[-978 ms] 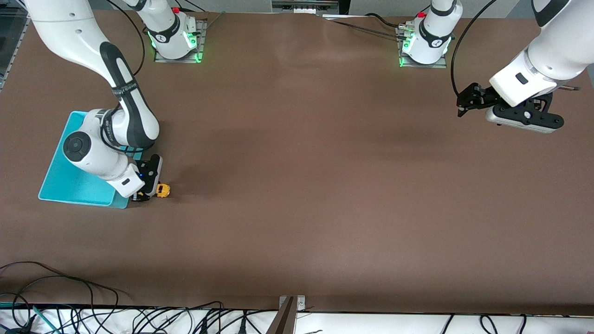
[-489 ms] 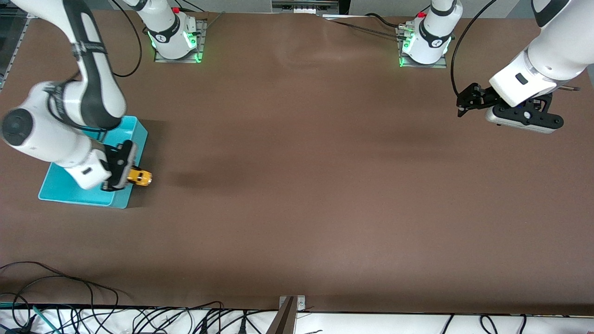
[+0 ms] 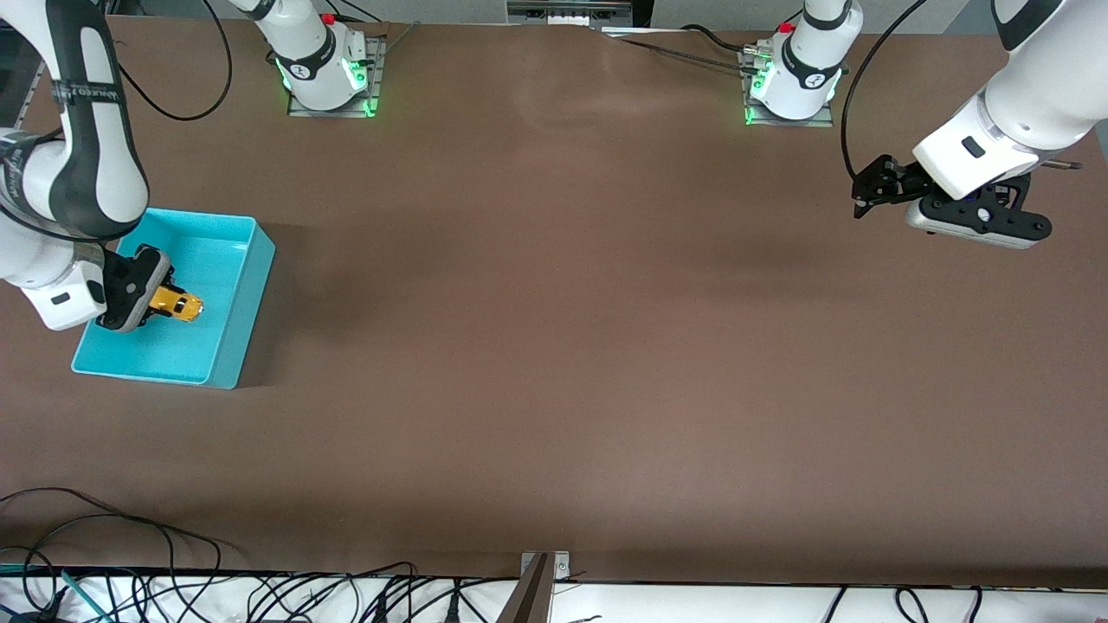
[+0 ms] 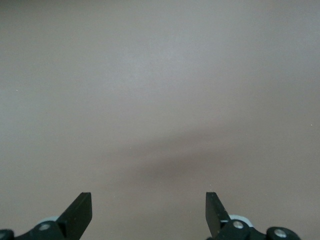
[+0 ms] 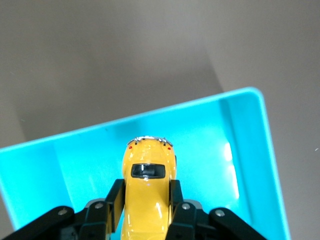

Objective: Wind up and store yellow beetle car
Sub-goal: 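Lift the car into the turquoise bin and open the right gripper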

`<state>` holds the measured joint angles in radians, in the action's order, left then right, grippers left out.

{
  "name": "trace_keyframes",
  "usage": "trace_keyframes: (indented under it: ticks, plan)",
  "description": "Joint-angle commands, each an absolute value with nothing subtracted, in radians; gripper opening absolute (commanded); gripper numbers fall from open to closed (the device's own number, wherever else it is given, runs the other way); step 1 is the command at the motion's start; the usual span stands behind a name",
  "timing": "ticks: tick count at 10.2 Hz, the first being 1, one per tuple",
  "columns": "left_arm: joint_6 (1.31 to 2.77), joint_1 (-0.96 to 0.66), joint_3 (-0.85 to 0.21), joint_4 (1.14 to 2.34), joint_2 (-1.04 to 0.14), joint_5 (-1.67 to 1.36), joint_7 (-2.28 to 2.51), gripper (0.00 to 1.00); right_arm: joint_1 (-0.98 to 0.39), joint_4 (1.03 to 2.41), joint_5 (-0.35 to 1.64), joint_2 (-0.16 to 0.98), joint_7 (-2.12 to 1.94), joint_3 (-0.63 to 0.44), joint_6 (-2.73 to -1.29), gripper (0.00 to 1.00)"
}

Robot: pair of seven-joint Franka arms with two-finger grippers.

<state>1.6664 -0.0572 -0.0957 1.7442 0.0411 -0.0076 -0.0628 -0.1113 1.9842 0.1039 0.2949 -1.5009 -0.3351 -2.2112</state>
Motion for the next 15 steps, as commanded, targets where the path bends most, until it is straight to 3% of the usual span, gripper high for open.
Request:
trace_keyframes:
  ticks: [1,4,8,10,11,14,15]
  plan:
    - [1.66,-0.066,-0.097,1.736,0.041,-0.012,-0.049,1.0,-0.097,2.121,0.092,0.322,-1.528,-0.336,-2.418,0.0]
    - [1.66,-0.069,-0.097,1.736,0.04,-0.012,-0.048,1.0,-0.045,2.155,0.098,0.394,-1.56,-0.334,-2.526,0.0]
    - [1.66,-0.069,-0.097,1.735,0.041,-0.012,-0.048,1.0,-0.028,2.155,0.11,0.411,-1.578,-0.331,-2.53,0.0]
    - [1.66,-0.069,-0.097,1.735,0.04,-0.012,-0.048,1.0,-0.028,2.154,0.11,0.41,-1.578,-0.331,-2.526,0.28]
    - [1.66,-0.069,-0.097,1.735,0.04,-0.012,-0.048,1.0,-0.028,2.149,0.112,0.41,-1.577,-0.331,-2.526,0.69]
    - [1.661,-0.069,-0.097,1.735,0.04,-0.012,-0.048,1.0,-0.031,2.111,0.112,0.373,-1.565,-0.324,-2.494,0.84]
    - [1.661,-0.069,-0.097,1.735,0.04,-0.014,-0.048,1.0,-0.032,2.047,0.112,0.351,-1.528,-0.324,-2.391,0.84]
